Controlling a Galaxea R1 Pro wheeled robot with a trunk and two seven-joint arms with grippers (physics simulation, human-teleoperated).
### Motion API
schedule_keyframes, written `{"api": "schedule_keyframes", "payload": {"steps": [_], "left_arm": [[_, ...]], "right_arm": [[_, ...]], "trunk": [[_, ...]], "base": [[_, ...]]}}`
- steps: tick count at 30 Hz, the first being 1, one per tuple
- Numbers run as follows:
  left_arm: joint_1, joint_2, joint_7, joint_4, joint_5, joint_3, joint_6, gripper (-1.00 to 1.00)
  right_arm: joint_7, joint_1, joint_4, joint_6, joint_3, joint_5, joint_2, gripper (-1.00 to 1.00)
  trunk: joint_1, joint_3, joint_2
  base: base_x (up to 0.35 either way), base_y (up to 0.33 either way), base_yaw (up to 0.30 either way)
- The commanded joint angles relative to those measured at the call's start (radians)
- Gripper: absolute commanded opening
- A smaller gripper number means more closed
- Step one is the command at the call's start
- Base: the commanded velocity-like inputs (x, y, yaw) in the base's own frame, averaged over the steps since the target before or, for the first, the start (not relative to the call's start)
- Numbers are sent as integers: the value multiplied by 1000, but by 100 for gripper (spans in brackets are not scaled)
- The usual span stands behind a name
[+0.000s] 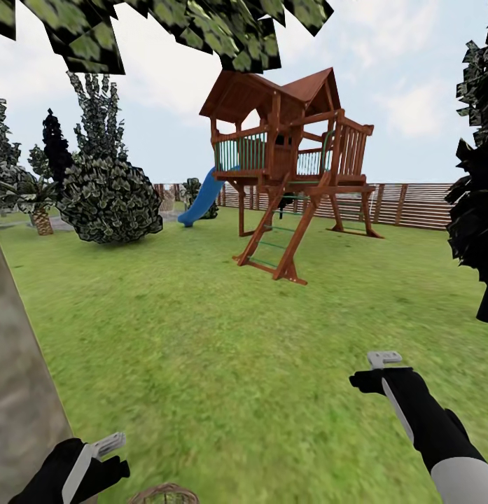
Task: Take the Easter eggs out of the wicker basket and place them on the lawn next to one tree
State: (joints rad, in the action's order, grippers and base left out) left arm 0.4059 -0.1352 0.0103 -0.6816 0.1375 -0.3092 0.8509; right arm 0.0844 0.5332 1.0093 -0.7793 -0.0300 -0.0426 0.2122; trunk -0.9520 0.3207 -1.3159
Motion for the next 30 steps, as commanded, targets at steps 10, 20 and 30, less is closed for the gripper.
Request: {"api": "schedule_keyframes", "payload": {"steps": [10,20,30], "left_arm": [[1,1,2,-1,5,-2,4,100],[1,2,2,0,5,-2,4,100],[1,3,2,1,5,-1,4,100]], "right_arm": [[8,1,2,-5,-1,-5,1,100],[8,1,1,-5,-1,-5,0,100],[8,1,1,-5,-2,-4,1,100]], "trunk": [[-38,33,-71],[-77,64,-141],[-115,95,-211]], "base": [[0,0,0],[0,0,0],[0,0,0]]}}
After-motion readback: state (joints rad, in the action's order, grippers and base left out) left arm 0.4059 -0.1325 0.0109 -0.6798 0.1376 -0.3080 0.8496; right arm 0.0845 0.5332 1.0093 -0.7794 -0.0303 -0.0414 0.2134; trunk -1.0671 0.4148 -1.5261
